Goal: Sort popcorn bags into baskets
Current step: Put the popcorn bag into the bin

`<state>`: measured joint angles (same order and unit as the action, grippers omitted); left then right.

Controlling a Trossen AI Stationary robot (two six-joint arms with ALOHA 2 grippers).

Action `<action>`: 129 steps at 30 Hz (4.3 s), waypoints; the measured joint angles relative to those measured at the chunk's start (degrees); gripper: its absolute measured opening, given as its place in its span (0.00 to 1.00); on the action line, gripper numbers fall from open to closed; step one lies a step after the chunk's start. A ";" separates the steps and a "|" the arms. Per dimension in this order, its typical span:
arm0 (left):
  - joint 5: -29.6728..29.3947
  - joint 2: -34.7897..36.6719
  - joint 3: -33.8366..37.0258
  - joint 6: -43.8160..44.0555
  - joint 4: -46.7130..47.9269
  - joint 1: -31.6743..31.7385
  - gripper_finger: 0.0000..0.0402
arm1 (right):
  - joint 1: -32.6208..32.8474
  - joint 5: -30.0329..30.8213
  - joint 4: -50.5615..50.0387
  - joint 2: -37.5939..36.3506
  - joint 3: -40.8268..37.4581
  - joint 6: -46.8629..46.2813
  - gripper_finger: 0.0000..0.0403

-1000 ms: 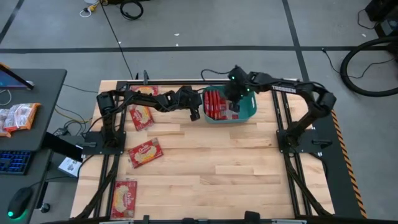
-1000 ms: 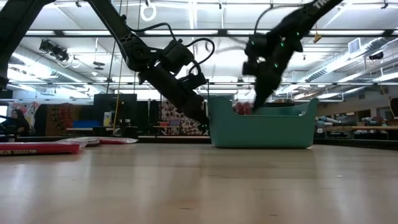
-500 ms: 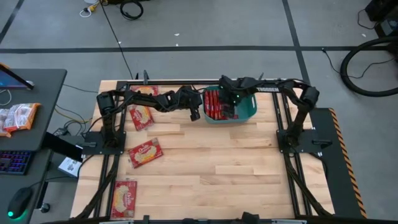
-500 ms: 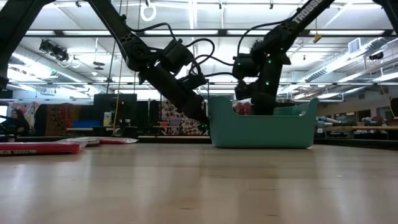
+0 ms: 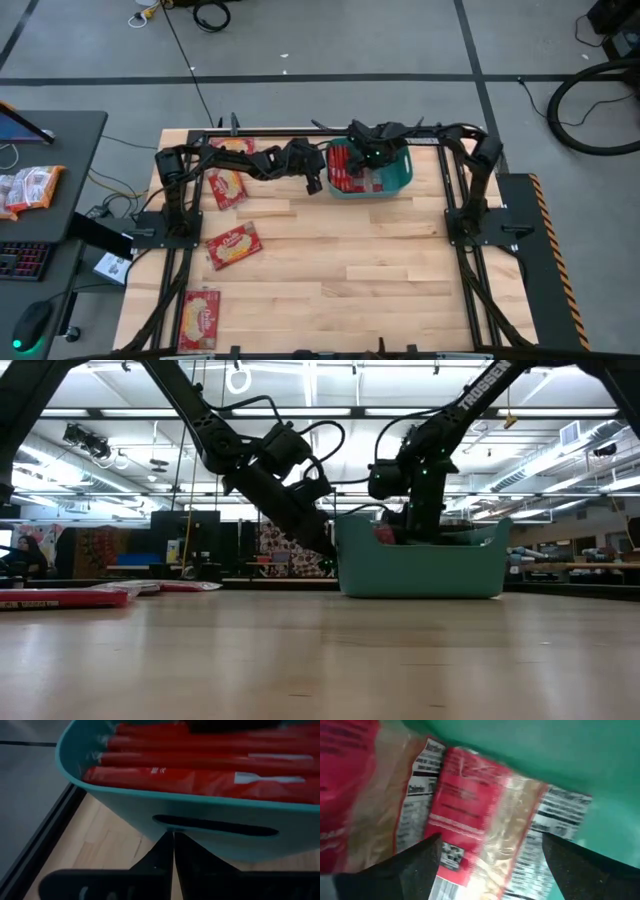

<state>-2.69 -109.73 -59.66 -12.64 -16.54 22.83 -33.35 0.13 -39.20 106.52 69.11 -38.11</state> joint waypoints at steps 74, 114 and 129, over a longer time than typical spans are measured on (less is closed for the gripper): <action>1.00 0.02 0.04 -0.39 -1.47 0.55 0.05 | 0.68 -8.50 6.93 -4.47 -1.25 -9.42 0.01; -0.41 0.02 0.04 0.19 -0.22 -2.60 0.05 | 2.61 -4.16 1.18 0.75 -1.30 67.80 0.28; -0.98 0.00 0.02 2.60 -1.05 -1.29 0.05 | 0.71 1.45 -2.39 -9.04 -1.39 53.29 0.31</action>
<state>-3.67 -109.73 -59.64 -10.05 -17.58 21.54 -32.64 1.58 -41.58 97.47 67.72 15.18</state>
